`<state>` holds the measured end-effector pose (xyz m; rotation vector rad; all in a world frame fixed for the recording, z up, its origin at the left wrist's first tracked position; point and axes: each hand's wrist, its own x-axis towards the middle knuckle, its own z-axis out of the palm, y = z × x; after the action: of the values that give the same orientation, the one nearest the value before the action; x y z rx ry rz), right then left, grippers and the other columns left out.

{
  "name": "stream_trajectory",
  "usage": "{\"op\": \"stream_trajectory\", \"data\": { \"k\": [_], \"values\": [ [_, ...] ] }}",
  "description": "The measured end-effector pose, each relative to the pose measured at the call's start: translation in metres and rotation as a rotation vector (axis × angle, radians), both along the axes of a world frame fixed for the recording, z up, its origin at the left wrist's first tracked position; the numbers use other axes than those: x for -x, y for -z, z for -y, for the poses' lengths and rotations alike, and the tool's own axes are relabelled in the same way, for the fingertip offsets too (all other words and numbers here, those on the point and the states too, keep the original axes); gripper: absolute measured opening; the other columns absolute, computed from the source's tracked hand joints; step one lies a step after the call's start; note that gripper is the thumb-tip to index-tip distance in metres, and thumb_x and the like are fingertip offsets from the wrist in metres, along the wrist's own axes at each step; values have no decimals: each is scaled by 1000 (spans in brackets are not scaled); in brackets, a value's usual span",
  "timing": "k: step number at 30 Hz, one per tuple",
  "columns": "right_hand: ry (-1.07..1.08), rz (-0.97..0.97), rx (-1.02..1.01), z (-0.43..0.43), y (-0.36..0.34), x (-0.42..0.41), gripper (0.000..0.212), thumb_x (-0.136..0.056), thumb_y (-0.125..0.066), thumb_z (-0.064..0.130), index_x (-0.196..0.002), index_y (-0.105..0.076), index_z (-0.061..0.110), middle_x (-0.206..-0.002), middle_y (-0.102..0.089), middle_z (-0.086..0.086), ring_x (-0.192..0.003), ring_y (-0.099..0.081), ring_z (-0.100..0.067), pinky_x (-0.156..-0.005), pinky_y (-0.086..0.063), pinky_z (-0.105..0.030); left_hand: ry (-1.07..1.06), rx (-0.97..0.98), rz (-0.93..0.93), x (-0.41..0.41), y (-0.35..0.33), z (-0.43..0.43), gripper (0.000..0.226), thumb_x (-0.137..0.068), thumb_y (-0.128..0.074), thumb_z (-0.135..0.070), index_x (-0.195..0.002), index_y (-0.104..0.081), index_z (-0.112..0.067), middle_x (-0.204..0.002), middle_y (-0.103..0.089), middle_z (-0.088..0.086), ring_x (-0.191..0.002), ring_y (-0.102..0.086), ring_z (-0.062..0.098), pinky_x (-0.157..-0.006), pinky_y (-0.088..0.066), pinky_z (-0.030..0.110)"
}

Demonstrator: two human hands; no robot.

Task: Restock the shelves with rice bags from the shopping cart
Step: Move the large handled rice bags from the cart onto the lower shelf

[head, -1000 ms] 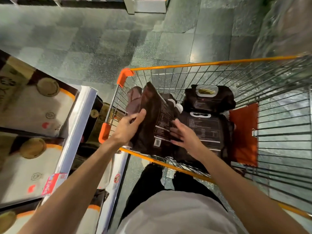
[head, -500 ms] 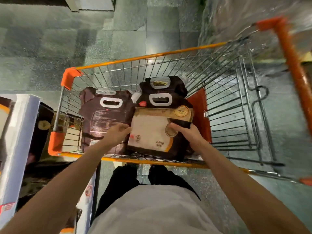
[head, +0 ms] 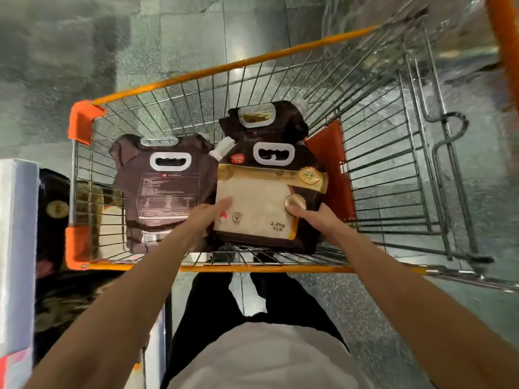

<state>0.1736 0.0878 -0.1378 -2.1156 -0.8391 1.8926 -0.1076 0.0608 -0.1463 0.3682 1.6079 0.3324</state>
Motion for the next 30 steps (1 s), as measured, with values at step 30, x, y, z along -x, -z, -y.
{"op": "stream_trajectory", "data": {
  "k": [30],
  "values": [
    [55, -253, -9, -19, -25, 23, 62, -57, -90, 31, -112, -68, 13, -102, -75, -5, -93, -72, -21, -81, -58, -37, -8, -203, 30, 8, -63, -5, 44, -72, -86, -36, -108, -68, -18, -101, -76, 2, -88, -74, 17, -80, -59, 34]
  ]
}}
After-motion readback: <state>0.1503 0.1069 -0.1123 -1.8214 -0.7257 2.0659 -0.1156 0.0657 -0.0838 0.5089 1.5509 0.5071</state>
